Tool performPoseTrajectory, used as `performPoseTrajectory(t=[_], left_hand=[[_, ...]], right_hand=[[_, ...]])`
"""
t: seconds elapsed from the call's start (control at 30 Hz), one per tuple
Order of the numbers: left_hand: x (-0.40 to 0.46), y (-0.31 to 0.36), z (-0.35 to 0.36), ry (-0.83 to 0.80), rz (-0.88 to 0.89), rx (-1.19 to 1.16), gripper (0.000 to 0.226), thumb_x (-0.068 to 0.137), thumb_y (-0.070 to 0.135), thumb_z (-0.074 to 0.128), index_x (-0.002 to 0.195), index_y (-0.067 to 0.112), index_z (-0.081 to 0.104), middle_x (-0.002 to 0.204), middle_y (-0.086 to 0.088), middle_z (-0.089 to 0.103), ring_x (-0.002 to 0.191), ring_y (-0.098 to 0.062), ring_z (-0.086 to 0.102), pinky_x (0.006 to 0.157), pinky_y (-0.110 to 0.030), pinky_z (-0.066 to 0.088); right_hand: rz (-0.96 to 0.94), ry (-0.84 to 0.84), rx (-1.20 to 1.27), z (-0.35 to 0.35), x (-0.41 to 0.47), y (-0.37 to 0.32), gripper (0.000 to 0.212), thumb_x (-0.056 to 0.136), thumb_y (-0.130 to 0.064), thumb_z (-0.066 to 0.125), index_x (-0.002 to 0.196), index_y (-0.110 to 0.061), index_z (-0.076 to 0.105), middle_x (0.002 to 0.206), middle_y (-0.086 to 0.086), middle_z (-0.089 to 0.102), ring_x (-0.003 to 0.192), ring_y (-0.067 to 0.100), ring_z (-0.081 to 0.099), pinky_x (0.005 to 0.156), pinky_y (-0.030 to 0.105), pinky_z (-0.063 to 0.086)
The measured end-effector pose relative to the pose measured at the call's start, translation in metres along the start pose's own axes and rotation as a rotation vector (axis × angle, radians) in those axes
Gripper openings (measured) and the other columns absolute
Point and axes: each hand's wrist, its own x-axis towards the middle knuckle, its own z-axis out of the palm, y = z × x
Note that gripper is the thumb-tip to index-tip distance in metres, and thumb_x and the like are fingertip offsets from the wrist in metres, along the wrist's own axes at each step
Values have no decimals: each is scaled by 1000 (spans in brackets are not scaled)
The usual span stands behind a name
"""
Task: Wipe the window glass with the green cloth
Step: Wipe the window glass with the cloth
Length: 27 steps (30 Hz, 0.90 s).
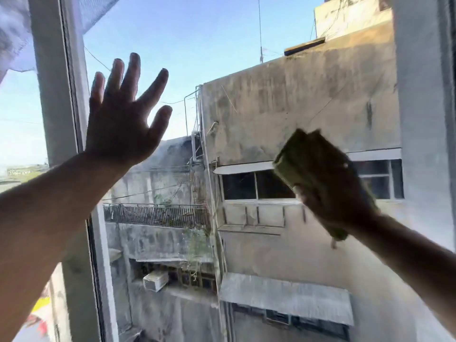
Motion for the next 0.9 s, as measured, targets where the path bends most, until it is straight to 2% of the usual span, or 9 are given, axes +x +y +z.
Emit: performPoseTrajectory(t=[0.13,0.2,0.27,0.33,0.43,0.57,0.73,0.8,0.9], left_hand=[[-1,-1,3,28,-9,-17,60,101,57,24,157,37,23,167,-17,18,153,-39,19,122,-56,12],[-2,0,4,38,-15,-18,60,100,56,26,157,37,24,167,-16,19,153,-38,19,122,-56,13],[-1,2,4,36,-23,-15,61,99,55,28,157,37,25,167,-15,19,153,-37,19,122,-56,13],[-1,1,2,24,-20,-7,61,99,55,27,157,36,26,167,-15,20,153,-37,19,122,-54,13],[-2,2,0,7,-23,-11,61,99,54,28,157,35,26,167,-16,19,153,-38,18,122,-54,13],[-4,6,-8,2,-30,-27,61,99,52,30,156,31,29,167,-17,19,153,-40,19,122,-56,13],[-1,7,-11,-28,-28,-37,61,99,52,30,157,31,27,167,-18,17,153,-41,17,122,-57,11],[-4,9,-10,-26,-28,-22,60,99,51,31,156,32,28,167,-18,17,153,-42,17,122,-58,11],[-2,10,-16,-98,-62,-48,61,99,49,33,156,31,28,167,-19,16,153,-44,15,121,-62,9]], right_hand=[[688,144,70,-32,5,74,57,104,-41,35,158,-26,25,157,30,37,147,45,36,124,57,25],[784,140,15,-20,15,31,57,101,-36,32,153,-15,36,149,38,42,139,53,42,119,65,29],[505,136,-18,4,12,-50,59,100,-32,38,158,-27,24,163,22,31,152,42,29,125,54,25],[-31,-2,60,25,-5,-129,58,97,-29,47,155,-31,37,166,7,33,156,33,25,129,52,20],[-630,-148,69,20,-1,-115,46,104,-37,41,149,-39,46,162,-6,40,153,20,23,131,36,8],[-219,28,-53,-6,55,25,49,108,-46,31,155,-34,28,152,7,41,135,27,42,116,39,36],[551,187,52,-18,38,96,82,100,-70,17,161,-16,22,163,22,31,149,36,34,126,42,27],[448,281,-46,-9,29,56,65,105,-48,34,162,-25,14,169,14,21,152,37,29,122,50,34],[-263,15,39,26,-49,-80,75,94,-34,51,161,-40,20,173,-3,10,160,28,15,129,43,15]])
